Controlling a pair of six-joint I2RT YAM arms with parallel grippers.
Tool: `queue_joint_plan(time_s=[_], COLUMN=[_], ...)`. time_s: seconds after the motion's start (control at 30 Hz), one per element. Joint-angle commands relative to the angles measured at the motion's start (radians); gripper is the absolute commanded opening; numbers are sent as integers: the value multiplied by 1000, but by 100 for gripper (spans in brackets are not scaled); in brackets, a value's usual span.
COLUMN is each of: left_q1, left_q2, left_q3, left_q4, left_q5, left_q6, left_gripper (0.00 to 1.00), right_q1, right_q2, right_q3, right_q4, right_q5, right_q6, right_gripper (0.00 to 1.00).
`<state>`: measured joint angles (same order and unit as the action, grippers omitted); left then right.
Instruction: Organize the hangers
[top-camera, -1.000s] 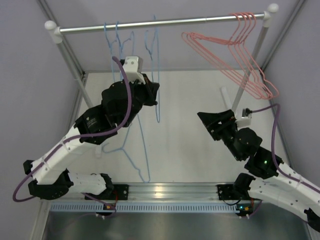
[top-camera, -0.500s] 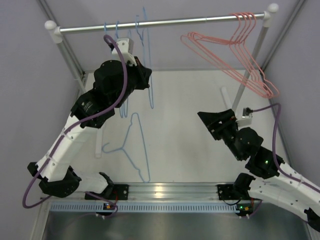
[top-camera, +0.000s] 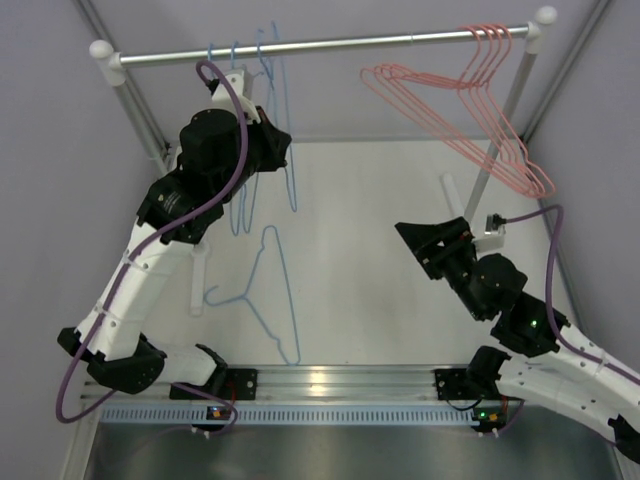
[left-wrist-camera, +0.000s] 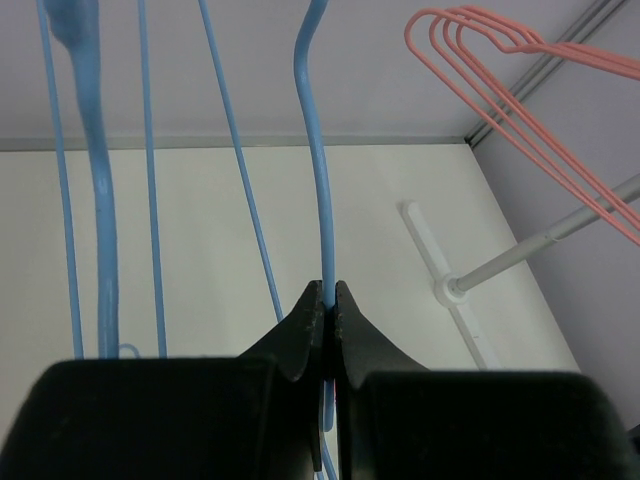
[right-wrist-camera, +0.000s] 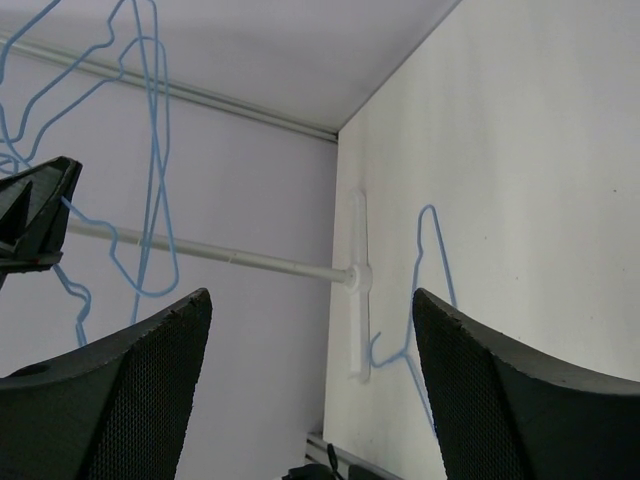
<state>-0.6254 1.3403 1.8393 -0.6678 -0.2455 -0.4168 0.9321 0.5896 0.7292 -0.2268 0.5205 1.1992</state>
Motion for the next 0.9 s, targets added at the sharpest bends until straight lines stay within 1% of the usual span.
queue_joint_plan(time_s=[0.0, 0.53, 0.67, 0.73, 0.87], left_q1=[9, 9, 9, 9, 9], left_q2=[-6, -55, -66, -73, -96], left_q3=[20, -25, -31, -37, -51], left_q4=[14, 14, 14, 16, 17], left_q5=[26, 29, 32, 32, 40], left_q6=[-4, -13, -11, -11, -8], left_gripper=[0, 1, 7, 14, 20], right_q1=[11, 11, 11, 11, 11], right_q2=[9, 16, 16, 18, 18], right_q3=[49, 42, 42, 41, 38], right_q4=[-9, -9, -8, -9, -9], right_q5=[16, 16, 16, 15, 13], right_q6=[-16, -12, -10, -9, -7], right_gripper=[79, 79, 79, 79, 79])
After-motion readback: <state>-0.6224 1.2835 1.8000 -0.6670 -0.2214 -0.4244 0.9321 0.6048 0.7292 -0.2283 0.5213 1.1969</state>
